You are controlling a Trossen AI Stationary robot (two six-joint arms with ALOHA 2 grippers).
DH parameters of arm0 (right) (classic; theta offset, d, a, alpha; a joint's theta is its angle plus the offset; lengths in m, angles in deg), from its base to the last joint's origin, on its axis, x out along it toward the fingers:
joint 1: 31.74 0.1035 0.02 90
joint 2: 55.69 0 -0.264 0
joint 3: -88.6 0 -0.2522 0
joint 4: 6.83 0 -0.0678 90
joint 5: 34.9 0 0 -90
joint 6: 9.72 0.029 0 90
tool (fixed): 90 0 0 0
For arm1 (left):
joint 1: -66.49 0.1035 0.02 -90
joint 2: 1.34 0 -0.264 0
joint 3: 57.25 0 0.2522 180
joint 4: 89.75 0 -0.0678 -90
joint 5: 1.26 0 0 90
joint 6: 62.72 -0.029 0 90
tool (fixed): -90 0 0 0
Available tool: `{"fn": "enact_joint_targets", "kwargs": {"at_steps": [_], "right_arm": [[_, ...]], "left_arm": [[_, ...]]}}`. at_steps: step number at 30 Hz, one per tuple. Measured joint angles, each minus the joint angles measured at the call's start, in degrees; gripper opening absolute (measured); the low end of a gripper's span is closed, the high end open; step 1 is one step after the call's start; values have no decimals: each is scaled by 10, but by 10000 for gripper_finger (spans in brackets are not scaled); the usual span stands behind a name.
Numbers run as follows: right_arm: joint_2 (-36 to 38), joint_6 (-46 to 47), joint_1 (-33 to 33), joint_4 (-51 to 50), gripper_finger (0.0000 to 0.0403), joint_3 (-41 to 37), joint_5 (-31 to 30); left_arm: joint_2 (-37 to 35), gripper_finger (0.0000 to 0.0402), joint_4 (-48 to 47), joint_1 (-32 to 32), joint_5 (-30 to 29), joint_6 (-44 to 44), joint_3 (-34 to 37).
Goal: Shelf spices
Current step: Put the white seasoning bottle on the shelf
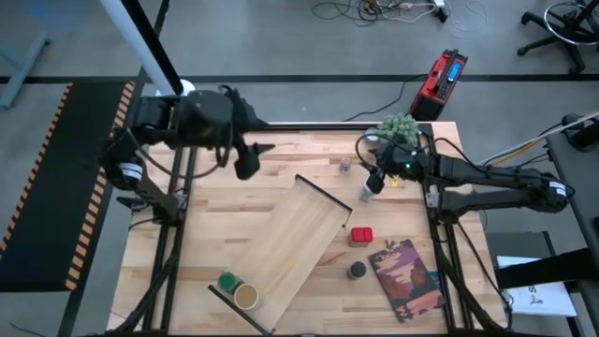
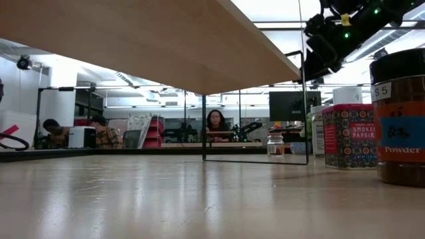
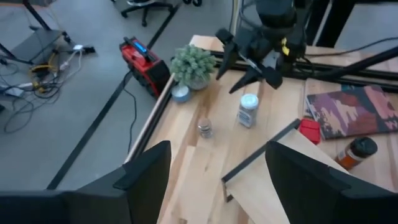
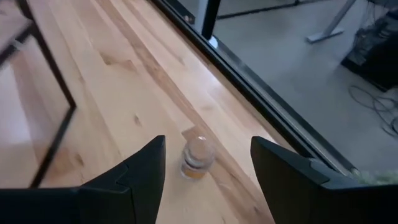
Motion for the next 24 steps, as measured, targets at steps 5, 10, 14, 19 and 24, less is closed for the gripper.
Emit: {"fn": "enact_joint_targets", "kwargs": {"at_steps": [5, 10, 14, 19, 24], "right_arm": [[10, -2, -19, 3, 213, -28, 19], [16, 4, -22, 7, 213, -51, 21], [23, 18, -22, 7, 213, -65, 42], [42, 27, -21, 6, 213, -74, 48], [85, 32, -20, -18, 213, -79, 77]], "left_arm": [[-15, 249, 7, 1, 0, -14, 6], [-20, 243, 17, 1, 1, -26, 8], [-17, 240, 34, 1, 18, -28, 13], [-15, 240, 120, -4, 69, -29, 57], [-15, 235, 238, -5, 133, -43, 145]]}}
